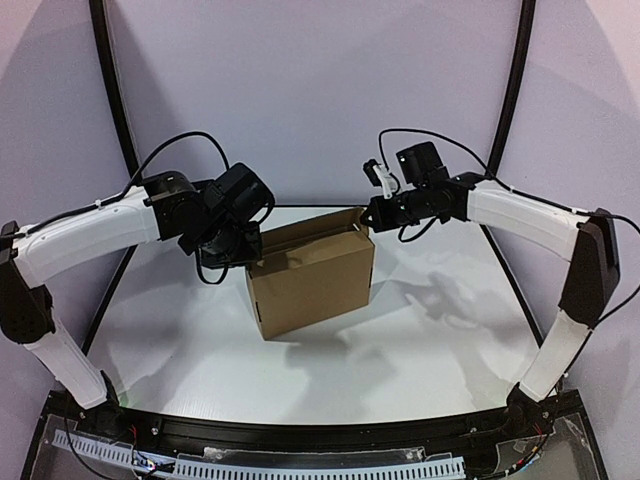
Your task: Fold the paper box
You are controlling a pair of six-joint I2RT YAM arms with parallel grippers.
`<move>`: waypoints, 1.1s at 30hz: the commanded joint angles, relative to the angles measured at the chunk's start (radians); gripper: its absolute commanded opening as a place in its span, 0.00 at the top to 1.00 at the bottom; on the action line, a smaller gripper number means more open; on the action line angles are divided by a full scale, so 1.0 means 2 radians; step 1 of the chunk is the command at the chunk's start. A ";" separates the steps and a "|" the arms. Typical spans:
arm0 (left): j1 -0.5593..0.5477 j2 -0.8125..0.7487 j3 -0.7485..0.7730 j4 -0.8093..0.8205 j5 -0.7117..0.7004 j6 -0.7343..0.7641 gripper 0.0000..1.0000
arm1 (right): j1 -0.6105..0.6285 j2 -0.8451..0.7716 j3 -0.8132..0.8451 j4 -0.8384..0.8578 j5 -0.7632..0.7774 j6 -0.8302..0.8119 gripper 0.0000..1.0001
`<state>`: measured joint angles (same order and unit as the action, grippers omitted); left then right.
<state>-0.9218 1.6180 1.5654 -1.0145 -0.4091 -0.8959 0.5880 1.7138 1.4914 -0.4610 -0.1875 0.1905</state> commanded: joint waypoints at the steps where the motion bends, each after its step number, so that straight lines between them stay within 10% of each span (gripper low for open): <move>1: -0.006 0.025 -0.048 -0.019 0.071 -0.008 0.99 | 0.012 -0.031 -0.074 0.069 -0.078 -0.011 1.00; 33: -0.046 0.005 -0.175 0.074 0.108 -0.054 0.99 | 0.024 -0.162 -0.390 0.325 -0.091 -0.036 1.00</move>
<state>-0.9829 1.5185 1.3136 -0.7425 -0.4107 -0.9813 0.5850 1.3796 0.8093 0.2562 -0.2512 0.1581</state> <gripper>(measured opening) 0.010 0.014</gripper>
